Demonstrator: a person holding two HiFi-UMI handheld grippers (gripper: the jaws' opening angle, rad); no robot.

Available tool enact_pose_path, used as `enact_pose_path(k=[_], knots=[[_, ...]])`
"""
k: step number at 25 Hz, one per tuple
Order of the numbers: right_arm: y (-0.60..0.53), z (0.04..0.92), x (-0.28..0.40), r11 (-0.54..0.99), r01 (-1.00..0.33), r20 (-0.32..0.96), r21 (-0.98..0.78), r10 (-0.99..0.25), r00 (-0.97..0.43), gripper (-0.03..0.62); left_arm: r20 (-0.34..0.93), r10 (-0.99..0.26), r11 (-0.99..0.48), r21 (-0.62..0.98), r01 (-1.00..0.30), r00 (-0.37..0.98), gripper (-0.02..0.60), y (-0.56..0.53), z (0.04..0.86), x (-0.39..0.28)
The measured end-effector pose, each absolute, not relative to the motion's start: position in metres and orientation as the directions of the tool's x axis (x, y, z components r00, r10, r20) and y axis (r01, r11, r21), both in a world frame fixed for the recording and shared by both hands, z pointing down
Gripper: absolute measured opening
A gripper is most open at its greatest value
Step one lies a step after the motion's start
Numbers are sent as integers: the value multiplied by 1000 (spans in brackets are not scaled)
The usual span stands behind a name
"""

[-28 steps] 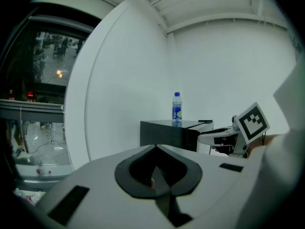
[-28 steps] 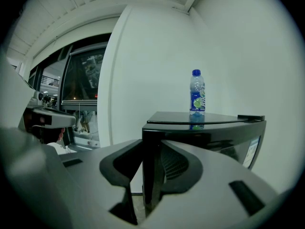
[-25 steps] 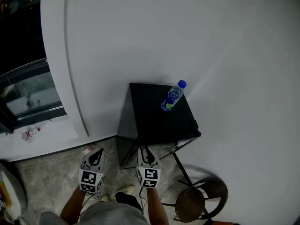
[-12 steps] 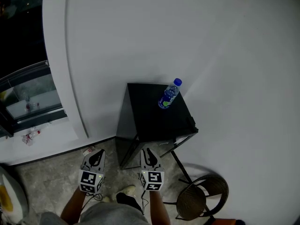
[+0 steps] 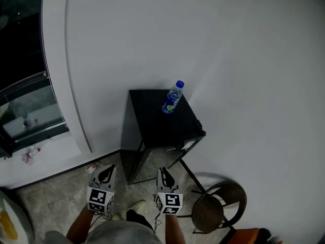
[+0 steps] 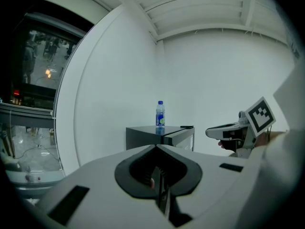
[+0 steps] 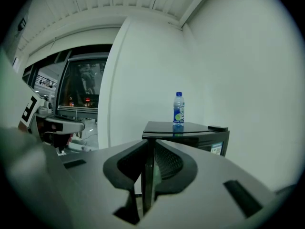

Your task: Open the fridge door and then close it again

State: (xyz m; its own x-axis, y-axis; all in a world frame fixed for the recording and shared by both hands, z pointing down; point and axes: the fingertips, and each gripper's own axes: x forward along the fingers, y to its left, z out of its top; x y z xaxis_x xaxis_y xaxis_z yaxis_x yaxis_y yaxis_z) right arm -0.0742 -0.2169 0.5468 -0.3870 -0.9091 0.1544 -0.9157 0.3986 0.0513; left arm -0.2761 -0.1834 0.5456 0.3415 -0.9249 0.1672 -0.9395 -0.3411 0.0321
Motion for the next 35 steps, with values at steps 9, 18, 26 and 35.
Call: enact_pose_path(k=[9, 18, 26, 35], knots=[[-159, 546, -61, 361, -931, 149, 53, -925, -350, 51, 164, -910, -378, 46, -925, 380, 3, -152, 548, -263], [-125, 554, -55, 344, -938, 157, 47, -930, -333, 46, 180, -900, -393, 61, -918, 397, 3, -128, 554, -255], [-121, 552, -54, 348, -936, 154, 57, -929, -336, 41, 182, -898, -397, 61, -916, 401, 3, -125, 552, -248], [-123, 553, -52, 353, -934, 155, 54, -927, -341, 40, 182, -901, -388, 65, -919, 393, 3, -126, 555, -245]])
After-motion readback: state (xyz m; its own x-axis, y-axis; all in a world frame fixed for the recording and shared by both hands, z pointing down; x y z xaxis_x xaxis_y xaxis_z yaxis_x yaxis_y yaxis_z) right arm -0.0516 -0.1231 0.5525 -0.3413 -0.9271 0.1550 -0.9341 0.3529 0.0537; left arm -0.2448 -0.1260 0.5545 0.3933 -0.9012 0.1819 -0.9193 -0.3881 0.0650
